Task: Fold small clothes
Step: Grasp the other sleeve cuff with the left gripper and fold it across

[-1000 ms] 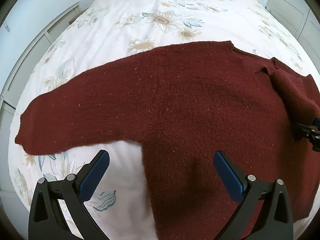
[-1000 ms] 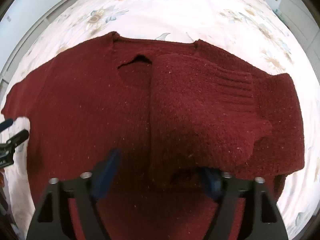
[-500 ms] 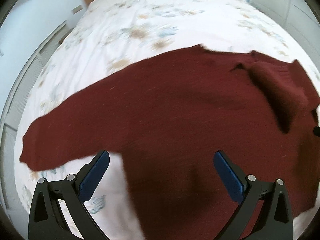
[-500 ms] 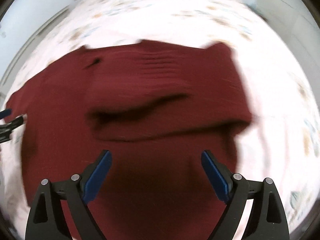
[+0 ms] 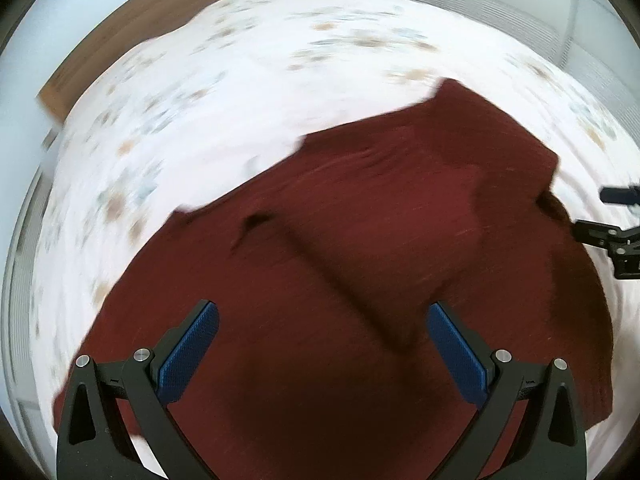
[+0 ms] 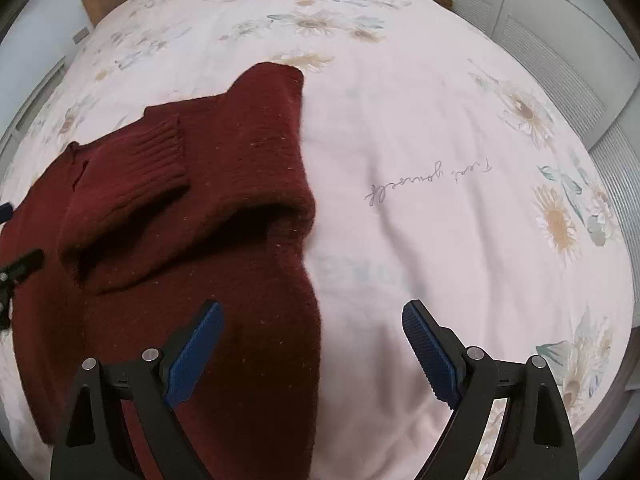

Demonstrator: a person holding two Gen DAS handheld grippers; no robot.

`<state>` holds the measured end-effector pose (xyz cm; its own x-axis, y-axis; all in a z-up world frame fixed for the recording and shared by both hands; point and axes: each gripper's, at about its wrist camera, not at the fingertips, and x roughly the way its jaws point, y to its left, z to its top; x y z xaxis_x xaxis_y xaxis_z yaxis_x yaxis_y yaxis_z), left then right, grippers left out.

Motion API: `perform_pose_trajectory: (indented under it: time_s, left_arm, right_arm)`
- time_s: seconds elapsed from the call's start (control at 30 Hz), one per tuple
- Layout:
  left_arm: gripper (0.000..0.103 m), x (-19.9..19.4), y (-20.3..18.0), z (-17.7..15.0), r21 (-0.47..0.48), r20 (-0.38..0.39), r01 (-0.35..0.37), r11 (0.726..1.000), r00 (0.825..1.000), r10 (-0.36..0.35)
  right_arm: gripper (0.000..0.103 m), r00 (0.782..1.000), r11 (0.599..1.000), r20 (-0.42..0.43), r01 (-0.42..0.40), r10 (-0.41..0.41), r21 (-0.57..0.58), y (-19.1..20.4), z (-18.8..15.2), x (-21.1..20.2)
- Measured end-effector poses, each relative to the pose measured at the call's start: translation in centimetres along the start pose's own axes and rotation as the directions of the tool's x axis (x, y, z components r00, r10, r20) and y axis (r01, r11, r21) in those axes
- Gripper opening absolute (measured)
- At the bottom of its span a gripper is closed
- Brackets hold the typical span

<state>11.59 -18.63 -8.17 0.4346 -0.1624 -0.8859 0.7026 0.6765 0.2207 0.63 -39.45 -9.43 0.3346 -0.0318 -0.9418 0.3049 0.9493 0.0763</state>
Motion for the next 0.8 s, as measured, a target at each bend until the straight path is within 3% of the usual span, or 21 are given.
perform_pose_trajectory:
  time_s: [0.13,0.3,0.33,0.4,0.43,0.5,0.57,0.7,0.8]
  left_arm:
    - [0.102,1.9,-3.8,2.1,0.116,-0.015,-0.010,0.993,1.000,0.012]
    - [0.101,5.2,-5.9,4.1,0.171,-0.076,-0.004,0.985,0.997,0.018]
    - [0.097,5.9,-6.1,4.4,0.181,-0.095,-0.014,0.983,0.995,0.032]
    - [0.074,7.3,-6.4,4.8,0.191,-0.141,-0.041,0.981,0.988,0.069]
    - [0.057,7.8,-6.2,4.8,0.185,-0.155,-0.034,0.982,0.986,0.063]
    - [0.041,8.2,-5.7,5.1,0.153,-0.164,-0.011,0.988,0.986,0.036]
    - [0.011,7.9,-5.0,5.2,0.140,-0.142,-0.015,0.990,0.989,0.035]
    - [0.008,6.2,-2.2,4.7,0.129,-0.068,-0.038,0.991,0.997,0.047]
    - [0.008,5.1,0.9,4.0,0.066,-0.028,-0.065,0.996,0.997,0.067]
  right_arm:
    - [0.091,1.000,1.000,-0.011,-0.014,0.014,0.015,-0.4,0.1,1.0]
    - [0.091,0.999,0.999,-0.027,-0.030,0.031,0.025,-0.5,0.1,1.9]
    - [0.091,0.999,0.999,-0.029,-0.030,0.031,0.026,-0.2,-0.2,2.0]
    - [0.091,0.999,0.999,-0.036,-0.029,0.030,0.025,-0.3,-0.2,2.3]
    - [0.091,0.999,0.999,-0.039,-0.028,0.029,0.022,-0.3,-0.2,2.5]
    - [0.091,0.999,1.000,-0.043,-0.025,0.025,0.017,-0.2,0.0,2.9]
    - [0.091,0.999,1.000,-0.044,-0.020,0.020,0.012,-0.1,0.3,3.2]
    - [0.091,0.999,0.999,-0.043,-0.020,0.018,-0.042,0.9,1.3,3.8]
    - [0.091,0.999,0.996,-0.034,-0.009,0.006,-0.094,2.3,2.2,4.1]
